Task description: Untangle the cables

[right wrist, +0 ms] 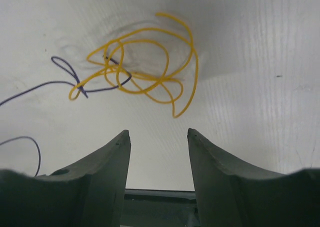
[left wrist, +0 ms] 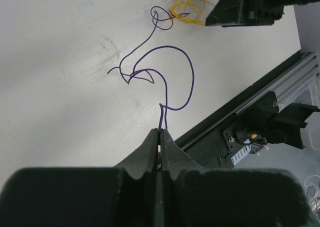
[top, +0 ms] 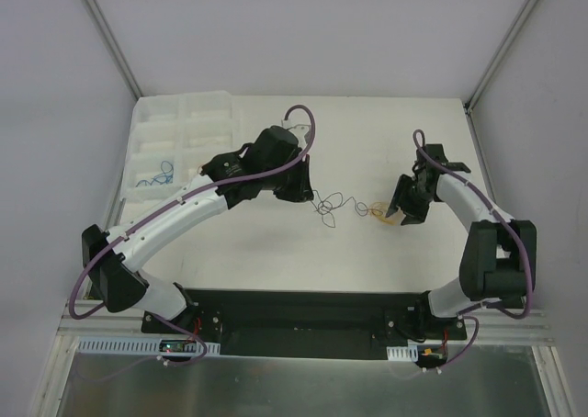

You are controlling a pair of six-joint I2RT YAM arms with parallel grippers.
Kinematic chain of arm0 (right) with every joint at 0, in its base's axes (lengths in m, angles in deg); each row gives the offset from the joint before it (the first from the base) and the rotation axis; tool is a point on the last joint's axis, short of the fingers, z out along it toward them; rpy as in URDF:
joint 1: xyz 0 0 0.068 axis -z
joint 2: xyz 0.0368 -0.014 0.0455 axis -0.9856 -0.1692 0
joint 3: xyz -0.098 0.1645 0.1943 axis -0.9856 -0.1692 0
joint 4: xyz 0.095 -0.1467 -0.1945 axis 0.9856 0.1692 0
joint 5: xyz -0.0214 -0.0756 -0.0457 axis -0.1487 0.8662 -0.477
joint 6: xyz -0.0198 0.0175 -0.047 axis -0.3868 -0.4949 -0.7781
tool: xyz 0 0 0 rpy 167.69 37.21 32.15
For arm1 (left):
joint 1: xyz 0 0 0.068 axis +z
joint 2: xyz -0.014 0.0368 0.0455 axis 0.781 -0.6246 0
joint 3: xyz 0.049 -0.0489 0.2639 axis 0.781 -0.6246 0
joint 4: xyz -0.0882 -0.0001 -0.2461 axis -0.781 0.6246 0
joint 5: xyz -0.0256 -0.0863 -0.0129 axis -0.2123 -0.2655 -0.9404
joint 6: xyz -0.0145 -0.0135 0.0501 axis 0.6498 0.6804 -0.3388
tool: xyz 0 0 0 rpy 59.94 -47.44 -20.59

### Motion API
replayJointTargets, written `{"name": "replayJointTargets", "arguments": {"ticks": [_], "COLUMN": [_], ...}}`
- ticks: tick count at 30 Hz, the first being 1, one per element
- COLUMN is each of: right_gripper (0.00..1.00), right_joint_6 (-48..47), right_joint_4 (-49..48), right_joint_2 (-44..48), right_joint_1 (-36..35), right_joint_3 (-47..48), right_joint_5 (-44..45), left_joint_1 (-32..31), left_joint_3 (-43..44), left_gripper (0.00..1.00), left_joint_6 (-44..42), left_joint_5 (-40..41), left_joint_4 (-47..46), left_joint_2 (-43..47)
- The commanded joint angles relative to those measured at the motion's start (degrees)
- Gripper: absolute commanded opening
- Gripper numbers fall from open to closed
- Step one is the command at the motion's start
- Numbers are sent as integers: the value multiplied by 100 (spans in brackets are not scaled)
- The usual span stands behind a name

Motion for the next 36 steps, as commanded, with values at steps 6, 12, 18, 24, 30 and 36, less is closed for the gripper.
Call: {"name": "replayJointTargets", "arguments": {"ticks": [6,12,18,24,30,36], "right_gripper": [37,0,0,0,0,0], "right_joint_6": [41,339,507,508,428,182], "right_joint_4": [183,596,280,342,455,-326], "right_joint_2": [-1043,-939,-130,134,-15,468], "right_joint_1": [12,56,320,469,434,197], "right_joint_3": [611,560,-232,-232,-83,-478], "right_joint_5": [847,2419,3186,2713,2291,1185], "left_joint_1": [41,41,50,41,32,32], "left_joint_3": [428,1061,1719,3064,2671,2635], "left_gripper": [0,0,0,0,0,0], "left_joint_6": [-288,-1043,-2237,-3602,-2364,-1888], "left_joint_5": [372,3074,5751,6546,5553,3962], "left_joint_4": [185,888,906,757,695,651], "left_joint_2": [339,1076,2272,2291,2362,1650]}}
